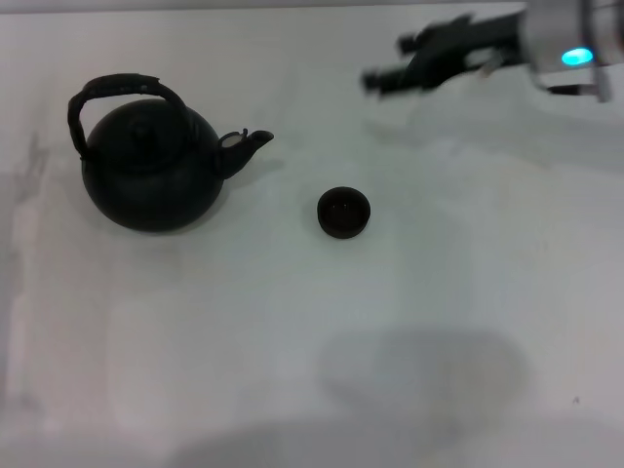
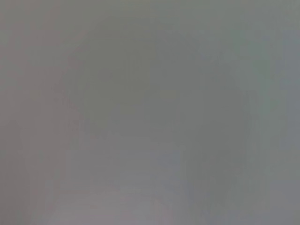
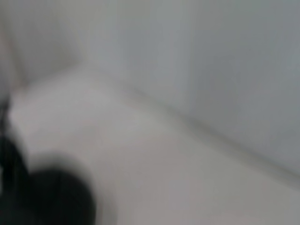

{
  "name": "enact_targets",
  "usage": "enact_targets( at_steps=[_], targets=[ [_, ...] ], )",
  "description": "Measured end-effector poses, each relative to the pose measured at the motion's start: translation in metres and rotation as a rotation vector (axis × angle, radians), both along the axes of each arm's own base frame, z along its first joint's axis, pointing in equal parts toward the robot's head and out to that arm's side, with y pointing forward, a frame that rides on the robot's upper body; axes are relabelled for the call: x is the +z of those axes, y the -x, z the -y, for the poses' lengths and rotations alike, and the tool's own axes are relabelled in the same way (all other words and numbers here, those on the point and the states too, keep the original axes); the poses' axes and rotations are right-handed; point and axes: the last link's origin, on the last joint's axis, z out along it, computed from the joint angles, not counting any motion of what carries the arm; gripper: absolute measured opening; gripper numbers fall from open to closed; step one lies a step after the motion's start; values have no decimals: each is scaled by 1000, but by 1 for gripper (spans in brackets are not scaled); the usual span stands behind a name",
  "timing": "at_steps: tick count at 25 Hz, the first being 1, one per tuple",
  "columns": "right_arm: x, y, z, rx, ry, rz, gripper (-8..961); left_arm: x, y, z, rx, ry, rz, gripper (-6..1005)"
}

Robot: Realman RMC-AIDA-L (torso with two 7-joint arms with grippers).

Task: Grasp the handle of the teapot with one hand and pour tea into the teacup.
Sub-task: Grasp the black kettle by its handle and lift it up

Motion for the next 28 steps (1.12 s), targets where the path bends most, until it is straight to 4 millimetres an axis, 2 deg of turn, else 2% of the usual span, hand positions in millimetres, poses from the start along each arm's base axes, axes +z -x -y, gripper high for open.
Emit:
enact_targets(
  at_steps=[4, 8, 9, 10, 11, 14, 20, 24, 28],
  targets=[
    [43, -32, 9, -38, -231, -331, 837, 1, 1, 0, 1, -1, -3, 877],
    [78, -71, 26, -101, -507, -649, 836, 1, 1, 0, 0, 0, -5, 876],
    [78, -71, 26, -101, -507, -649, 836, 1, 1, 0, 0, 0, -7, 876],
    [91, -90, 35, -126, -651, -757, 836, 2, 1, 0, 1, 0, -9, 876],
    [95, -97, 38, -127, -709, -766, 836, 2, 2, 0, 2, 0, -11, 876],
    [96, -116, 45, -111, -850, -682, 836, 1, 3, 1, 1, 7, -16, 876],
    [72, -137, 54, -50, -1058, -339, 837, -2, 3, 7, 0, 26, -18, 877],
    [60, -143, 45, -80, -1106, -152, 837, -4, 4, 20, -11, 16, -8, 877],
    [57, -147, 37, -126, -1087, -111, 837, -5, 3, 41, -39, -6, -7, 876]
  ],
)
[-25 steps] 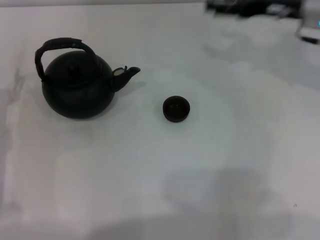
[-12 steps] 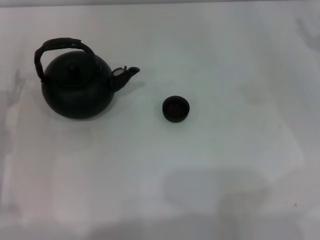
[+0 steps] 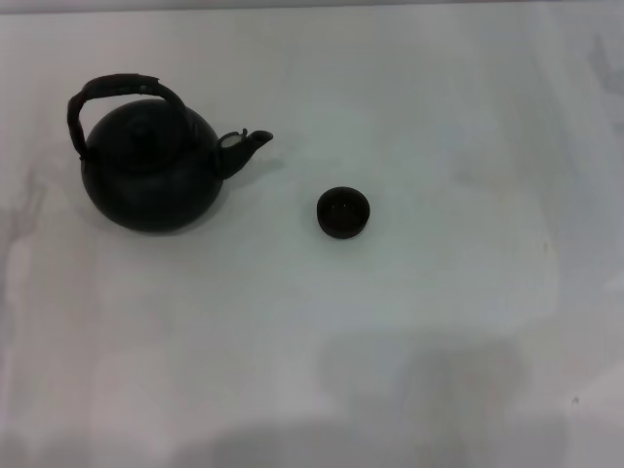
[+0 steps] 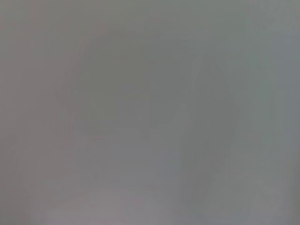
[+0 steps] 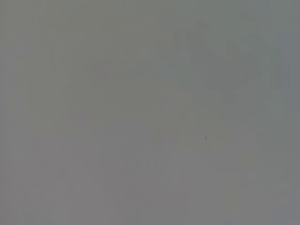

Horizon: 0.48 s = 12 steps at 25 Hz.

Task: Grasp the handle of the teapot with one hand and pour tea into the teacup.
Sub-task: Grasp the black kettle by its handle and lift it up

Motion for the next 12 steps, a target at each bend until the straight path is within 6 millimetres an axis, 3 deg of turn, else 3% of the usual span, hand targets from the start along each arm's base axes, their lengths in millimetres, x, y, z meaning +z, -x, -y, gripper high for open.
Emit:
enact_targets(
  at_steps=[6, 12],
  targets=[
    [4, 2, -7, -2, -1, 3, 838, -6, 8, 33, 12, 28, -2, 876],
    [6, 1, -11, -25, 3, 6, 838, -18, -2, 54, -60, 92, -5, 876]
  ],
)
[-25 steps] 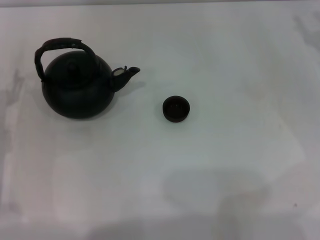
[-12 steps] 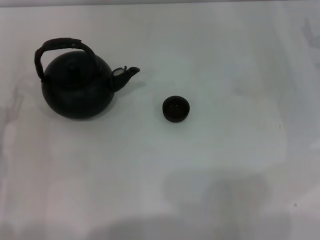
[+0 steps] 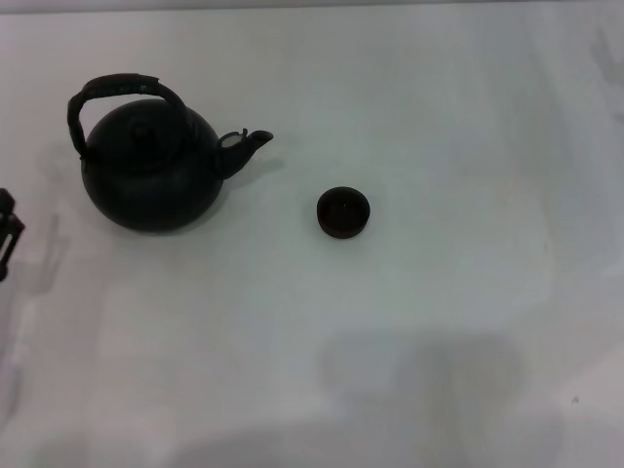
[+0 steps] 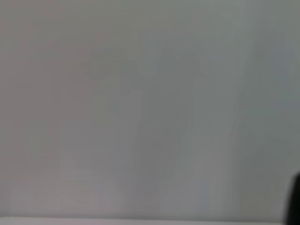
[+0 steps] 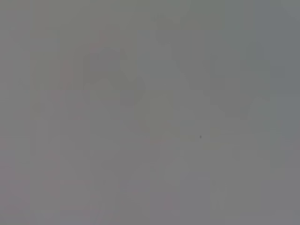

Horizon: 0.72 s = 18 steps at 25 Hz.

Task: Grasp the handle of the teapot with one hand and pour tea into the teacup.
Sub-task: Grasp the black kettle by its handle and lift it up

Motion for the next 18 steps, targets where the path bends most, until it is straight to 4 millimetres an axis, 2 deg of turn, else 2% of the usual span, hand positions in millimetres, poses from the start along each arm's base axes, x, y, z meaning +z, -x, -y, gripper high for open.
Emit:
enact_targets(
  at_steps=[4, 10, 18],
  targets=[
    [1, 0, -1, -1, 1, 0, 838, -9, -11, 0, -74, 59, -8, 877],
    [-2, 0, 0, -4, 6, -5, 839, -16, -26, -17, -159, 101, -14, 877],
    [-3, -3, 3, -12, 8, -12, 839, -15, -34, -34, -183, 98, -19, 878]
  ],
)
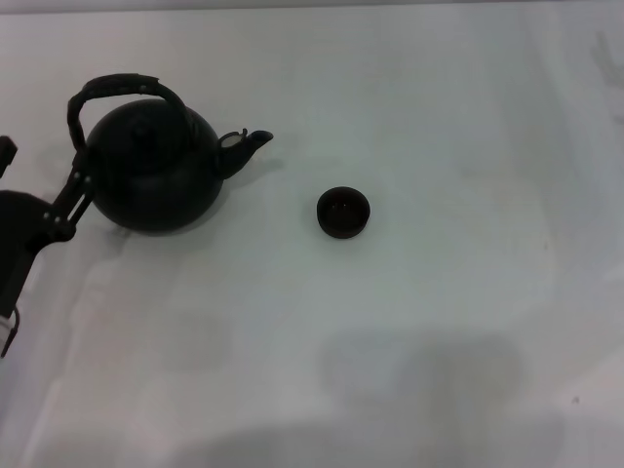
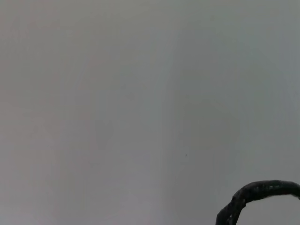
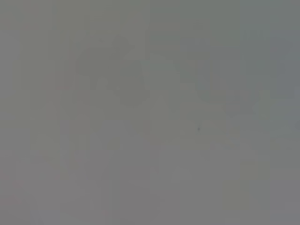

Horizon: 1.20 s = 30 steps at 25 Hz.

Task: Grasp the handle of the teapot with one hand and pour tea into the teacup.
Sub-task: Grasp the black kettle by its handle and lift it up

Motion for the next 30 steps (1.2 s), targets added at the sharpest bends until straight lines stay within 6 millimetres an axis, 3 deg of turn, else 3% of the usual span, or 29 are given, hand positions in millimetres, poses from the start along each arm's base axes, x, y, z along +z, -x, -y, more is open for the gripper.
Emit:
enact_targets(
  at_steps=[13, 30],
  targets=[
    [-2, -1, 1, -4, 4, -5, 839, -2, -3, -22, 5, 25, -26, 877],
    [-1, -2, 2, -6, 1, -4, 838, -3, -1, -33, 24, 45, -49, 878]
  ],
)
